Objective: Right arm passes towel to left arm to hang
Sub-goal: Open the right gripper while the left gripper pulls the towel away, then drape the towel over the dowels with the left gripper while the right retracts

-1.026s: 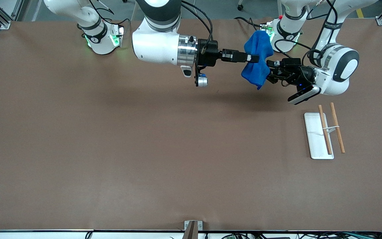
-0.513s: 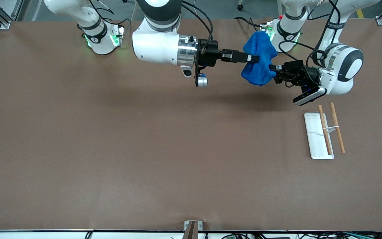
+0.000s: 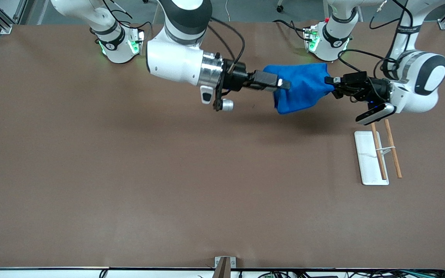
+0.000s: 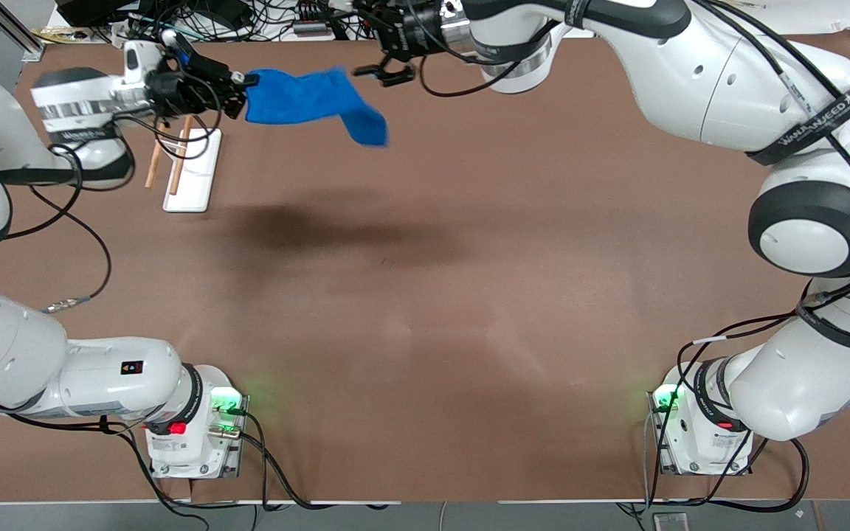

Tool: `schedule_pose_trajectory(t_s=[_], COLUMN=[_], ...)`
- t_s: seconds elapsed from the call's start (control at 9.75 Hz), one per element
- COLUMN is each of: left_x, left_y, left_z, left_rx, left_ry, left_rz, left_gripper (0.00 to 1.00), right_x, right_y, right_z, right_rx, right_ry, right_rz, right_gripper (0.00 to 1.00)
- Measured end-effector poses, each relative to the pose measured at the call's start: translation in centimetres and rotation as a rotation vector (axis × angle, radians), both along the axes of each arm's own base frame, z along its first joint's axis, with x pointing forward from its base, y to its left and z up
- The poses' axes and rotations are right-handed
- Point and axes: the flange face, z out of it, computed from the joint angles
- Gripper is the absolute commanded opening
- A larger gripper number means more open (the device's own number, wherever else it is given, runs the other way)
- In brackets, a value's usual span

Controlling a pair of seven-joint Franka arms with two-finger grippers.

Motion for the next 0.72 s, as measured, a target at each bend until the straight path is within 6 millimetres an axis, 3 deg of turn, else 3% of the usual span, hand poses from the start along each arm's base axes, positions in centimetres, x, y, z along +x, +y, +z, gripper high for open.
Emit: schedule_pose_trajectory(t_s=[0.31, 0.41, 0.72], left_x=[3.0, 4.2, 7.2], left_y=[3.2, 5.2, 11.0], left_z=[3.6, 4.6, 5.7], left_rx=[0.281, 0.347, 0.628], left_ry=[-0.061, -0.082, -0.107], left_rz=[-0.115, -0.105, -0.123], left_gripper=[0.00, 0.00, 0.00], right_x=[4.5, 5.9, 9.8], right_y=[-7.6, -10.7, -24.4], right_z=[-6.1, -7.6, -10.7], right_rx=[-0.288, -0.359, -0.641], right_ry=[-0.128, -0.142, -0.197], right_rz=[0.028, 0.014, -0.066], right_gripper=[1.00, 1.00, 1.00])
